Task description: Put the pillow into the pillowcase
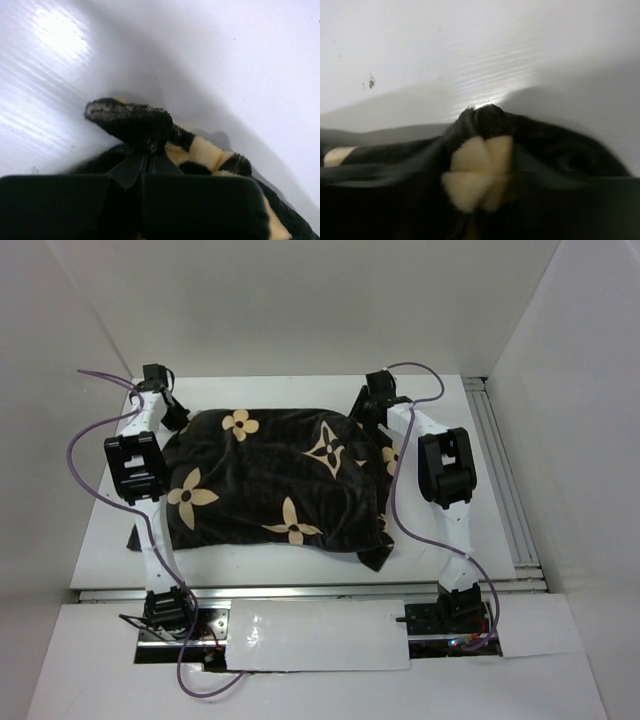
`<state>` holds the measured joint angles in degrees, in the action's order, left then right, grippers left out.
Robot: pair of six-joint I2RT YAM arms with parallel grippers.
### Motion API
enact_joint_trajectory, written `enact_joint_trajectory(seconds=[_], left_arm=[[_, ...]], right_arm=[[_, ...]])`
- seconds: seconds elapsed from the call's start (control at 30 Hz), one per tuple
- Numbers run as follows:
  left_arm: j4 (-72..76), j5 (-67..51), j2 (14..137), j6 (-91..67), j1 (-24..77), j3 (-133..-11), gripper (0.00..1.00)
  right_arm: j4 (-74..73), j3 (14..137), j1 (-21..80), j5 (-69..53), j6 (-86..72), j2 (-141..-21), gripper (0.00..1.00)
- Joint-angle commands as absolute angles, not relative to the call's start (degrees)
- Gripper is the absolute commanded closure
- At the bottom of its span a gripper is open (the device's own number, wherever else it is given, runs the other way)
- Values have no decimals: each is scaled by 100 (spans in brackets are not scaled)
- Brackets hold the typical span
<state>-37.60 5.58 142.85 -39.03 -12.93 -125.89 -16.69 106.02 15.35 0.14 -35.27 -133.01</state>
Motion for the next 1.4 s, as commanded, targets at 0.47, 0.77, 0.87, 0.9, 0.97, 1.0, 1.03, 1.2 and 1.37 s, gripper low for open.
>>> enact_joint_trajectory(seconds=[0.47,0.77,0.87,0.9,0.97,1.0,1.03,1.2,1.37], left_arm=[[-3006,-834,12218,-3182,-1511,-12812,100],[-3033,-811,10386,-3305,-1775,-13565,100],[-2884,-617,9399,-3252,-2100,-11748,100],[-2752,-476,9021,-3252,-2170,-11142,100],[-2612,-73,7757,-3400,-2311,-9087,100],[-2419,208,7334,-3541,-2372,-8383,100],[-2173,98,6947,-3655,-2460,-7776,100],[-3417,-256,6047,-4331,-2382,-5706,75],[-3867,-186,5626,-4482,-2627,-5404,21]], right_arm=[[-687,13199,1283,-763,-2795,-12955,100],[2064,12784,652,-1396,-2610,-11533,100],[2162,11290,343,-1775,-2128,-10366,100],[2232,10694,343,-1828,-1996,-9988,100],[2765,8288,281,-1706,-1881,-8644,100],[3099,7409,281,-1566,-2003,-8213,100],[3303,6661,333,-1443,-2143,-7817,96],[2234,3190,518,-844,-3951,-5760,0],[-575,3400,650,1136,-3964,-3451,0]])
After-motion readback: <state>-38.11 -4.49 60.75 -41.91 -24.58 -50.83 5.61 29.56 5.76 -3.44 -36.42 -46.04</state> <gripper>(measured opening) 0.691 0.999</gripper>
